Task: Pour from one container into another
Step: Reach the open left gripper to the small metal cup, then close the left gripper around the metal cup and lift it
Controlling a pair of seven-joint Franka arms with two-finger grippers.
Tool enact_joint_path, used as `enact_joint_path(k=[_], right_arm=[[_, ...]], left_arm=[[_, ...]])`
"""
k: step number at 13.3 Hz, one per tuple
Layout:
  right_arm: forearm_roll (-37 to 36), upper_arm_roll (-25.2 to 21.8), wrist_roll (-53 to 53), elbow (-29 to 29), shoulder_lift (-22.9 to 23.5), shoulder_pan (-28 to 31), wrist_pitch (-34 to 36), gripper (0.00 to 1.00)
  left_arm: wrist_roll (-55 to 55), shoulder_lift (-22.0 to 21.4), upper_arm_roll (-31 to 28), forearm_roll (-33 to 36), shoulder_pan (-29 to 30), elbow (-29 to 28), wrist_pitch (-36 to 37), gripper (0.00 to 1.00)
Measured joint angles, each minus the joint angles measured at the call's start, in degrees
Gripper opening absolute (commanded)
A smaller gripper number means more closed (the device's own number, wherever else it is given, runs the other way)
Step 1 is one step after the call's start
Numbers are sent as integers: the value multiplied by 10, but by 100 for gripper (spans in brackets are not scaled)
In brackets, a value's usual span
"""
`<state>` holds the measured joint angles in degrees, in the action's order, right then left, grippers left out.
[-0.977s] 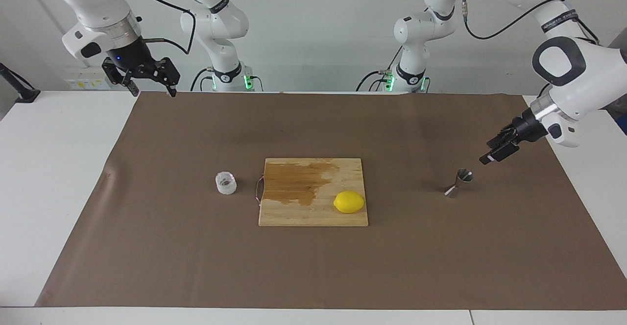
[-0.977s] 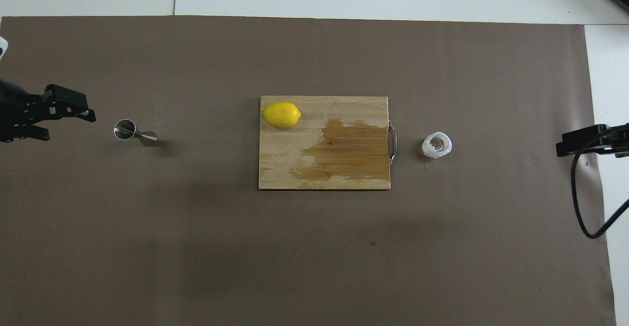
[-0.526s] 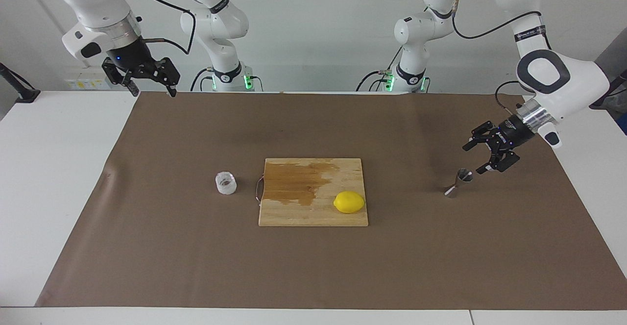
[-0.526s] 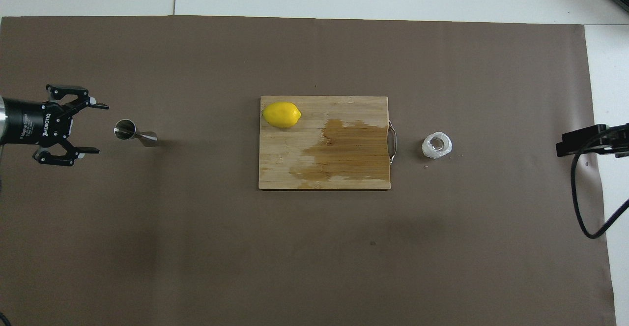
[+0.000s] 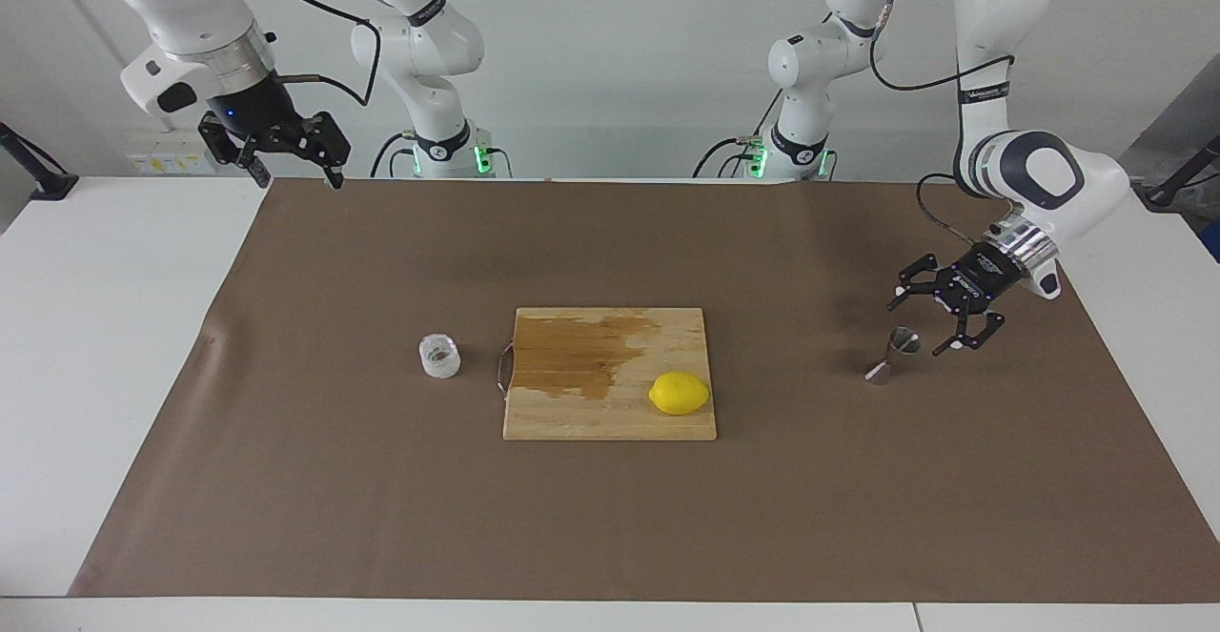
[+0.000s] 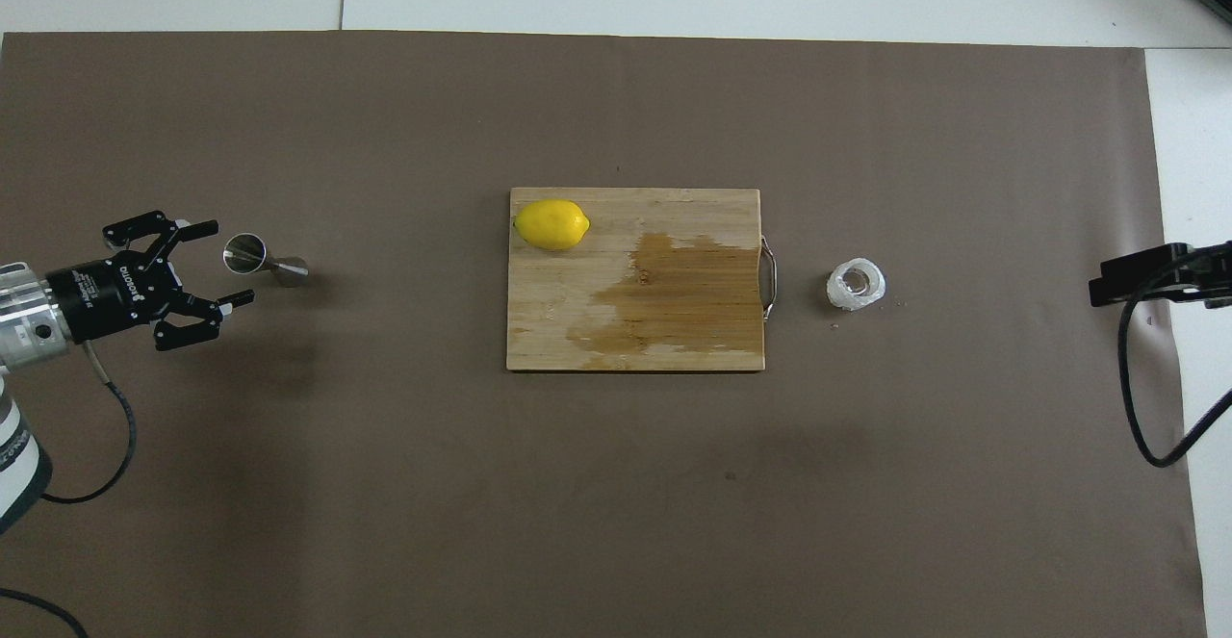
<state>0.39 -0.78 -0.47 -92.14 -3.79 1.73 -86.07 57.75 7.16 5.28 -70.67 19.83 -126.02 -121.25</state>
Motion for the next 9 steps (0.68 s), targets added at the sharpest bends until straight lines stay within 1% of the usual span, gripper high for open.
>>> enact_joint_path(k=[3, 9], right_arm=[[0, 0, 0, 0, 0, 0, 0, 100], [0, 0, 0, 0, 0, 0, 0, 100]], left_arm=[[3, 15, -1, -50, 3, -10, -5, 100], [-4, 19, 1, -70, 4, -20, -5, 100]])
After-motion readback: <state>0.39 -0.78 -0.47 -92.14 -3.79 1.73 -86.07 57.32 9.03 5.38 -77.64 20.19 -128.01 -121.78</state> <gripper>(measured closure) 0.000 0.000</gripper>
